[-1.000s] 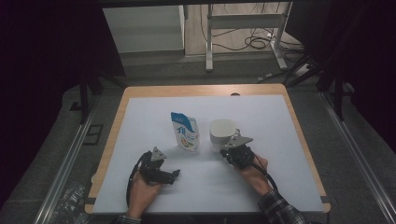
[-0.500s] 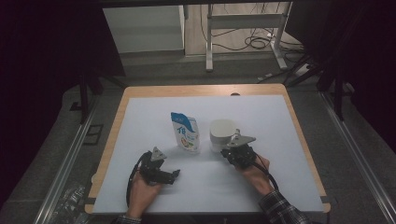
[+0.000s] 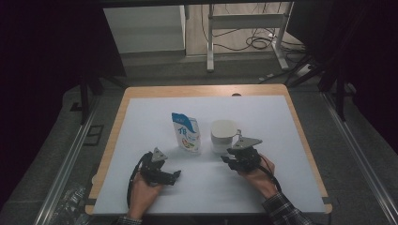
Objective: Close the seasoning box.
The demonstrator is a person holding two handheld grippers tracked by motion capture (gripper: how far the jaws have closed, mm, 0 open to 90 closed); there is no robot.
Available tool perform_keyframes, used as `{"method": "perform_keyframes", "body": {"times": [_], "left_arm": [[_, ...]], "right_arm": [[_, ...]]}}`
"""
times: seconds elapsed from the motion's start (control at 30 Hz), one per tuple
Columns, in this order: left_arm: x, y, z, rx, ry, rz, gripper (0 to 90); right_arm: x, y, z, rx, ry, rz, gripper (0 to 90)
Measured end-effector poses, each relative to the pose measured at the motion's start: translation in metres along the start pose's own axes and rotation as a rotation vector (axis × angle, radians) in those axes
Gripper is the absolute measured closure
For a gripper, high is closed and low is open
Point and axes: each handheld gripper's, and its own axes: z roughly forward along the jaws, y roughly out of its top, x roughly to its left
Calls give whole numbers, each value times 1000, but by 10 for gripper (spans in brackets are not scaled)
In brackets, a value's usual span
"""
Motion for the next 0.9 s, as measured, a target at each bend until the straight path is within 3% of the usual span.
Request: {"method": "perform_keyframes", "body": {"times": [0.33, 0.53, 0.9], "left_arm": [[0, 0, 0, 2, 0, 3, 18], [0, 0, 0, 2, 0, 3, 18], [0, 0, 0, 4, 0, 5, 19]], "right_arm": [[-2, 3, -23, -36, -1, 28, 391], [-3, -2, -35, -36, -51, 10, 328], [-17, -21, -58, -21, -114, 42, 264]]}}
